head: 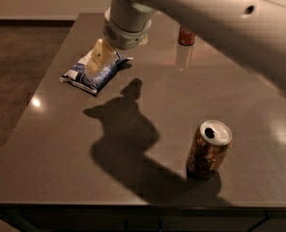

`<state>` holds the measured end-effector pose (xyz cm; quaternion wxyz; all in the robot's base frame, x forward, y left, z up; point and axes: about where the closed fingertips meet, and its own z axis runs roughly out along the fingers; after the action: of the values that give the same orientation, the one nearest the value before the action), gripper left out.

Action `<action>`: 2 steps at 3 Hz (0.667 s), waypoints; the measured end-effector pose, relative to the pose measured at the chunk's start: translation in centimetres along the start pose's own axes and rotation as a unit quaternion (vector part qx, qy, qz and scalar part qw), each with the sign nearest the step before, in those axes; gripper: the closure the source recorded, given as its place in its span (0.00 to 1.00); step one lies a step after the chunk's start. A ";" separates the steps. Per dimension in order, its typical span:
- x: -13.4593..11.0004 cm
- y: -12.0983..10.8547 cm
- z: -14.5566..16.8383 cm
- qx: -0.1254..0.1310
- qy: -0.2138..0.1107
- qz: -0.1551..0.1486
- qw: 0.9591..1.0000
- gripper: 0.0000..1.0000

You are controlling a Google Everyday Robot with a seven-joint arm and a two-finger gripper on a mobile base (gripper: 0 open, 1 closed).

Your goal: Move blue chip bag near coke can

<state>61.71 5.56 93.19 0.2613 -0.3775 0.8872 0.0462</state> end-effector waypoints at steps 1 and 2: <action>-1.2 0.8 3.2 0.001 0.029 0.024 0.999 0.00; -2.5 2.0 5.5 -0.009 0.043 0.041 0.998 0.00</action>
Offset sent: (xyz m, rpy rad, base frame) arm 0.0362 0.0738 -0.0530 -0.0003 0.1479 -0.1010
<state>64.13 10.12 89.49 0.2174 -0.3444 0.9120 0.0489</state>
